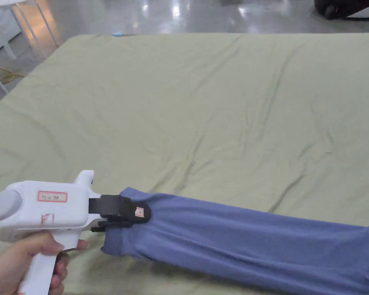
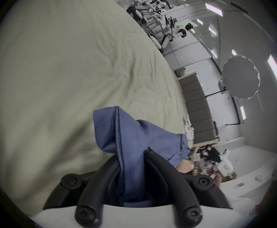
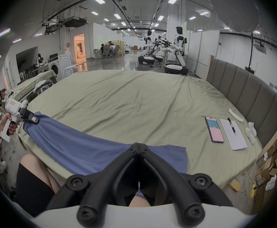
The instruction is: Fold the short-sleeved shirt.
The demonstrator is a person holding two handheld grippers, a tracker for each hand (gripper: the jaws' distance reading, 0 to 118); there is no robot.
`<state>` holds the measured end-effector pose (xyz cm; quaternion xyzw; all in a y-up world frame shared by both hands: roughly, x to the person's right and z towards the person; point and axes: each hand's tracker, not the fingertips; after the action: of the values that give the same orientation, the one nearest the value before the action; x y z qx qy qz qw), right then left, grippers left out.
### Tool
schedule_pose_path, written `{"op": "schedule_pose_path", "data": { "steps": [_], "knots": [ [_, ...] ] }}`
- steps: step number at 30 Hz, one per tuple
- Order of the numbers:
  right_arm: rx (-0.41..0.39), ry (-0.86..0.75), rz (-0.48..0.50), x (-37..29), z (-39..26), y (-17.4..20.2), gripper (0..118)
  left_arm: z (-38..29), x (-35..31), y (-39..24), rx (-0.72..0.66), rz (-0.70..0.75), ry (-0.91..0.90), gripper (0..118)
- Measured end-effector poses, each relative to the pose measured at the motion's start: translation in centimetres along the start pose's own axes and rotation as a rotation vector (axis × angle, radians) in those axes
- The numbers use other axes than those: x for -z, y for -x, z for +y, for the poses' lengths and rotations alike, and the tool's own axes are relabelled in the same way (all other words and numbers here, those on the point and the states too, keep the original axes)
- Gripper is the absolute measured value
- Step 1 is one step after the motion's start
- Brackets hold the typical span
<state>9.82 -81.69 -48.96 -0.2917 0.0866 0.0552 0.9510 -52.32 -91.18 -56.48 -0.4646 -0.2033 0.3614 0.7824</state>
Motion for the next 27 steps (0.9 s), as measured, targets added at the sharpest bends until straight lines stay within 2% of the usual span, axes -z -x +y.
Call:
{"op": "schedule_pose_path", "data": {
  "steps": [2, 10, 15, 20, 23, 25, 27],
  "knots": [
    [0.002, -0.018, 0.014, 0.1, 0.3, -0.1, 0, 0.9, -1.6, -1.2, 0.041, 0.071, 0.004, 7],
    [-0.001, -0.059, 0.083, 0.3, 0.4, -1.0, 0, 5.2, -6.8, 0.1, 0.015, 0.380, -0.014, 7],
    [0.017, -0.083, 0.127, -0.5, -0.3, -2.0, 0, 3.5, -4.2, -7.9, 0.119, 0.518, -0.008, 7],
    [0.028, -0.097, 0.138, -1.4, -1.3, -3.5, 0, 2.6, 0.1, -13.7, 0.108, 0.480, 0.041, 7],
    [0.095, -0.099, 0.157, -2.0, -2.0, -5.3, 0, 1.7, 3.7, -16.7, 0.146, 0.478, 0.098, 7],
    [0.109, -0.106, 0.143, -2.4, -2.6, -6.2, 0, 1.4, 6.2, -17.7, 0.177, 0.498, 0.150, 7],
    [0.114, -0.106, 0.127, -3.0, -3.3, -7.2, 0, 0.9, 9.3, -18.4, 0.151, 0.473, 0.193, 7]
  ]
}}
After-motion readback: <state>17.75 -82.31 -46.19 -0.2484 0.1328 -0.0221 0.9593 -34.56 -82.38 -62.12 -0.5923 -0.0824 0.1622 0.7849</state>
